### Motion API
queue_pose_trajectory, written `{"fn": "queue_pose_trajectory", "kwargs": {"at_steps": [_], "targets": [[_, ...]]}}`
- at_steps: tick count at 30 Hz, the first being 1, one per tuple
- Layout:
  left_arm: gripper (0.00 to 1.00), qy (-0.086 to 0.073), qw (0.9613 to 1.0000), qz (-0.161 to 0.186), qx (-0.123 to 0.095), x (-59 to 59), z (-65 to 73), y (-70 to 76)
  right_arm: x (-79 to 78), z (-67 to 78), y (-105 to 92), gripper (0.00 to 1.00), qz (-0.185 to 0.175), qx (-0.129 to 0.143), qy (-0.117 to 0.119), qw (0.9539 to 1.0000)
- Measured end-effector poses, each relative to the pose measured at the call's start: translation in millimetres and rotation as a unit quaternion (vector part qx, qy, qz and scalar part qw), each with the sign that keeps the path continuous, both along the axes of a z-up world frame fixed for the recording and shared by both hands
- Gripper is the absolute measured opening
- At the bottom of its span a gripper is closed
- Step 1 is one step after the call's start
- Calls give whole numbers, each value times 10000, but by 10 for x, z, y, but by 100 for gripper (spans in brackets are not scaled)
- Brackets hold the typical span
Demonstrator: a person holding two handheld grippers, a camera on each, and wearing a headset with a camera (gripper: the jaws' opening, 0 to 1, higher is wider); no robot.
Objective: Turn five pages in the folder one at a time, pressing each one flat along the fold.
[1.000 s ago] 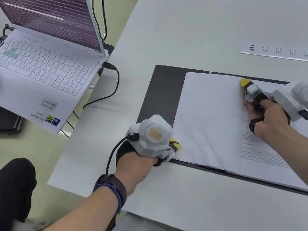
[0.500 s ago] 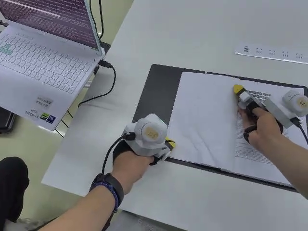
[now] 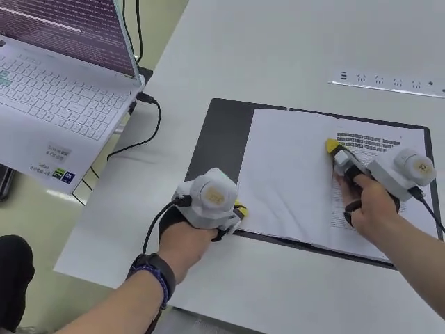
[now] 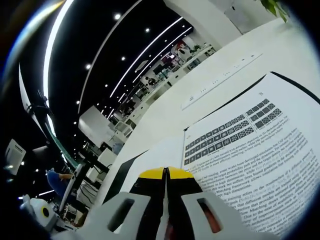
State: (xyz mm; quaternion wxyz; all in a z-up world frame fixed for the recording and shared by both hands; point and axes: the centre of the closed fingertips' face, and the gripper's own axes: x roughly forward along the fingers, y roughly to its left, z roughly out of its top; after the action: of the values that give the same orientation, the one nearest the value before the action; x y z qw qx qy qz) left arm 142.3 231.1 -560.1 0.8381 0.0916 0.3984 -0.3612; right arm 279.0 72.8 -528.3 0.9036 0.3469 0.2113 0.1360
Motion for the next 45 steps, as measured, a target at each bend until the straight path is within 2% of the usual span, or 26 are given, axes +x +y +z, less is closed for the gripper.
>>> {"fn": "queue_pose_trajectory", "kwargs": {"at_steps": [4,10,17,23,40,45], "targets": [[0,-87,9998,-129,105,-10,0,-8,-139,-16,-11,0,100,-65,-26,9999],[0,-93,9998,-129,107,-14,-1,0,-366,-35,9,0,195,-112,-63,9997],[0,-92,9998,-126,91,-25,-3,-2,-543,-43,16,0,180,-62,-55,9998],[0,-112,9997,-164,106,-32,-3,-5,-562,-103,-32,0,203,-55,-21,9998],[0,-181,9994,-228,179,-62,5,-10,-1000,-162,9,0,375,-2,95,9993],[0,-203,9992,-220,271,-74,6,-16,-1163,-172,62,0,568,-105,140,9982]]}}
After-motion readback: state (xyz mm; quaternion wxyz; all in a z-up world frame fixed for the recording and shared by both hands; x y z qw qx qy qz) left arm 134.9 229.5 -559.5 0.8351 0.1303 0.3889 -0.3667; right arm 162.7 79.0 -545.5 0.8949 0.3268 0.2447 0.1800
